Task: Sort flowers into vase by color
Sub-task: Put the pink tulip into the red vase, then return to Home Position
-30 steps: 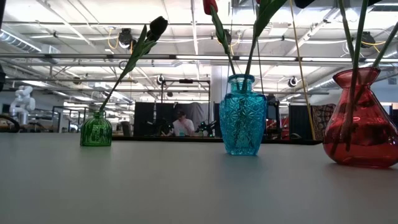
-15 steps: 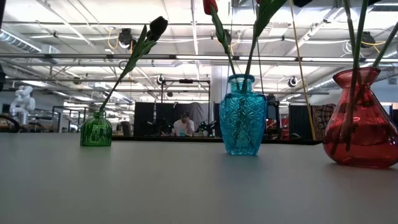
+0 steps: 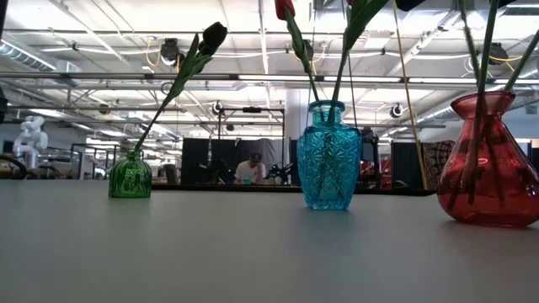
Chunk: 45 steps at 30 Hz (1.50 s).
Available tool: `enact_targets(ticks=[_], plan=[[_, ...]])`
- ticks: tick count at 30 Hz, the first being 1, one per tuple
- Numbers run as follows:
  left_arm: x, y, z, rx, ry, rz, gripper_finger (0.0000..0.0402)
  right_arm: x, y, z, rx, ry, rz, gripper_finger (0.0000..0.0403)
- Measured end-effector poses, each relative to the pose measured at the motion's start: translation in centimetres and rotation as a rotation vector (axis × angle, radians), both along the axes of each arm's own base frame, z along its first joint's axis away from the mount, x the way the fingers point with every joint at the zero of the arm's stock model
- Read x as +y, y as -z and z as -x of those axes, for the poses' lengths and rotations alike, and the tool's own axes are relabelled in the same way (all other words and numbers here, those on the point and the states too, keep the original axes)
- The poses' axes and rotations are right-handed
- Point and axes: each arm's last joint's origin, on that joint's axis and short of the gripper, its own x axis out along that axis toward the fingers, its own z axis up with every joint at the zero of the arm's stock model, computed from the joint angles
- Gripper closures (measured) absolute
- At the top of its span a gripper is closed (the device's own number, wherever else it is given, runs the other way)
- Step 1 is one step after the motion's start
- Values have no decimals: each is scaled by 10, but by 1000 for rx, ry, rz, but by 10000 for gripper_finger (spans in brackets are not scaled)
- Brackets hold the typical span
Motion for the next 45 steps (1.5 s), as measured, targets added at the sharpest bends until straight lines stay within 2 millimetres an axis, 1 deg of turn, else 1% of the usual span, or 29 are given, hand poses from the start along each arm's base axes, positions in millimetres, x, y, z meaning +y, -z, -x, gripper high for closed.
enact_targets(ticks=[8, 13, 17, 26, 30, 32, 37, 41, 45], plan=[[0, 0, 0, 0, 0, 0, 292, -1, 2, 3, 35, -1, -2, 213], [0, 0, 0, 0, 0, 0, 292, -2, 2, 14, 70, 1, 7, 179], [0, 0, 0, 0, 0, 0, 292, -3, -3, 23, 44, 8, 4, 167], [0, 0, 0, -8, 0, 17, 292, -7, -15, 40, -19, 108, -30, 166], [-1, 0, 0, -102, -79, 194, 292, -10, -22, 51, -60, 176, -64, 183], [-1, 0, 0, -122, -98, 234, 292, -12, -27, 57, -100, 213, -78, 197], [-1, 0, 0, -122, -102, 239, 292, -17, -39, 74, -197, 323, -88, 247], [-1, 0, 0, -102, -87, 203, 292, -20, -51, 85, -284, 390, -65, 299], [0, 0, 0, -75, -64, 150, 292, -22, -60, 91, -319, 453, -68, 358]])
